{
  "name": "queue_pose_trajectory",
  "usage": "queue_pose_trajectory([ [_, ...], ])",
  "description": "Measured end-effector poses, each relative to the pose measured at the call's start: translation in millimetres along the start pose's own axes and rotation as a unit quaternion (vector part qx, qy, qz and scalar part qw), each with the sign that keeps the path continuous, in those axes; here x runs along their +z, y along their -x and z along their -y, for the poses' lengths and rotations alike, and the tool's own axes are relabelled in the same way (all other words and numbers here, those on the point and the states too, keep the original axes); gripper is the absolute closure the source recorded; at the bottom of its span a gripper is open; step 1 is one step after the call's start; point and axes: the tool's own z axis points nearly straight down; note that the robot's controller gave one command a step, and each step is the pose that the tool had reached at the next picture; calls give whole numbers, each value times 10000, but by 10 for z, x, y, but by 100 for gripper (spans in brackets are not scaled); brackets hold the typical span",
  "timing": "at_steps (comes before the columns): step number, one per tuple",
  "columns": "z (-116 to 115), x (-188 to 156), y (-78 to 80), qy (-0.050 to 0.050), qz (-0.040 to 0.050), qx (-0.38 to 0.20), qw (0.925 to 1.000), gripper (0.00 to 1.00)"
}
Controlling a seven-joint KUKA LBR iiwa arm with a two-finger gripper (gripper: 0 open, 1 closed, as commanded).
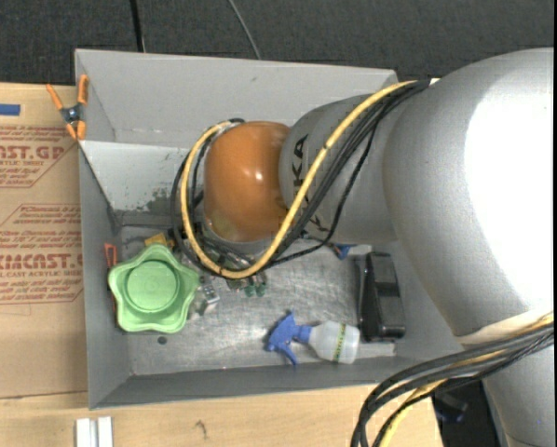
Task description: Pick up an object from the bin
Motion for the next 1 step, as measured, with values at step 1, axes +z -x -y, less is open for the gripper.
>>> queue_pose_trajectory([
  [1,-1,-62,5,4,15,-3,10000,100],
])
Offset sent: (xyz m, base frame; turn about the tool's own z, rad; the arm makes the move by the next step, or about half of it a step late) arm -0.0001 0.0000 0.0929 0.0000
